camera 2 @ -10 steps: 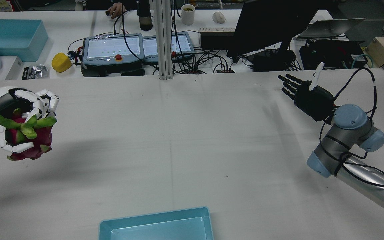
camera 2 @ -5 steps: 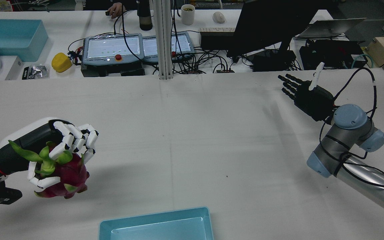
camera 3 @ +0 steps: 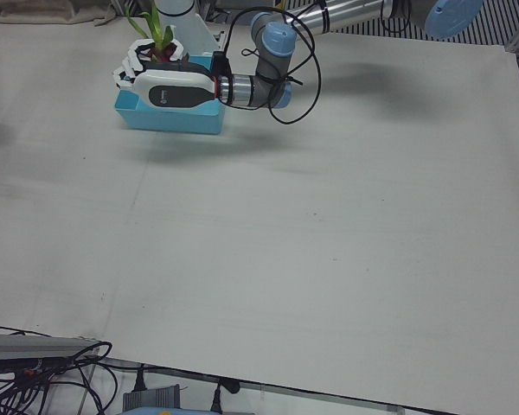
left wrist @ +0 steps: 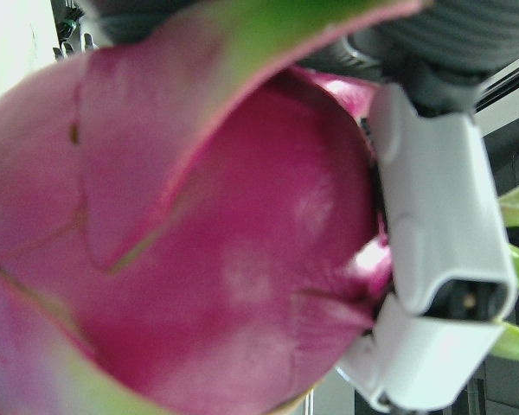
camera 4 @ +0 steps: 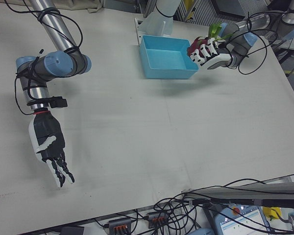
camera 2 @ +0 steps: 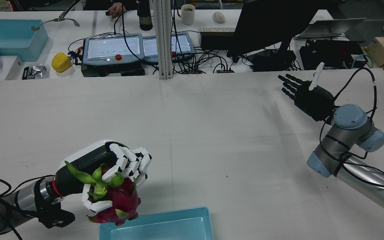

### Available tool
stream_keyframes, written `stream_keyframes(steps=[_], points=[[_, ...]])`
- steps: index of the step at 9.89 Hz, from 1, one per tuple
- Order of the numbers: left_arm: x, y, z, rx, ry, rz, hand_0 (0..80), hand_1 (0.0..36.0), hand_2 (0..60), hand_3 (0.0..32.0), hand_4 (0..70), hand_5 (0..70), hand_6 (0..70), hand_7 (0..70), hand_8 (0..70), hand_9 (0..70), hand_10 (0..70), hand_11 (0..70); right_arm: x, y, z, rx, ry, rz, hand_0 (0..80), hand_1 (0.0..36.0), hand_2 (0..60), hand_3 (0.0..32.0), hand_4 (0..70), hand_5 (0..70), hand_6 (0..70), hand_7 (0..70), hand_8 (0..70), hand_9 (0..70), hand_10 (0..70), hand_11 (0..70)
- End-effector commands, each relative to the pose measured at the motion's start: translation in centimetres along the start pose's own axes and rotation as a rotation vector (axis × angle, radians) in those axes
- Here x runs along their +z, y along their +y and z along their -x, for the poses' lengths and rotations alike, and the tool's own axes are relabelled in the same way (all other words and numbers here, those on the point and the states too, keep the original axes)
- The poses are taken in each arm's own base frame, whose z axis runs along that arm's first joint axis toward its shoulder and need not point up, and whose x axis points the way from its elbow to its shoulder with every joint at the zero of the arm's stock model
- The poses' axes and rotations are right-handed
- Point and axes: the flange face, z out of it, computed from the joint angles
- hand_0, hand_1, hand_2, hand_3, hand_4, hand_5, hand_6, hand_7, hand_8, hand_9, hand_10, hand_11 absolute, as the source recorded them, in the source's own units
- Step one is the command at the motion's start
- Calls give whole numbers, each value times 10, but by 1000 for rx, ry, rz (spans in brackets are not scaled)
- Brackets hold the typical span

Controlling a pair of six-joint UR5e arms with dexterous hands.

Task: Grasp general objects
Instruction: 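Lift the dragon fruit with the left hand and carry it toward the blue tray, then lower the dragon fruit into the blue tray and open the left hand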

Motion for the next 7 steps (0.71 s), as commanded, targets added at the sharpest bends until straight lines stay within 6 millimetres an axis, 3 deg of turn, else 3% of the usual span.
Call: stream_keyframes(steps=[1,2,3,4,5,6,7], points=[[27,-17,44,-56,-10,36,800,360,600,0,700,218,700,700,153,186,232,367,0,0,0,0,0,0,0,0,0,0,0,0,0,0,0,0,0,0],[20,-20,45,-60,-13,45,800,360,600,0,700,240,700,700,149,186,554,700,0,0,0,0,0,0,0,0,0,0,0,0,0,0,0,0,0,0],[13,-24,48,-60,-32,74,800,360,600,0,700,219,700,700,142,186,610,700,0,0,0,0,0,0,0,0,0,0,0,0,0,0,0,0,0,0],[7,-30,52,-63,-47,106,793,360,600,0,700,175,699,700,129,186,400,588,0,0,0,0,0,0,0,0,0,0,0,0,0,0,0,0,0,0],[11,-25,54,-69,-56,133,722,360,600,0,700,132,576,700,105,186,90,151,0,0,0,0,0,0,0,0,0,0,0,0,0,0,0,0,0,0],[11,-24,57,-74,-82,153,577,349,600,8,496,77,425,700,75,186,0,0,0,0,0,0,0,0,0,0,0,0,0,0,0,0,0,0,0,0],[13,-21,56,-77,-93,178,541,311,600,44,392,59,360,700,62,186,0,0,0,0,0,0,0,0,0,0,0,0,0,0,0,0,0,0,0,0]])
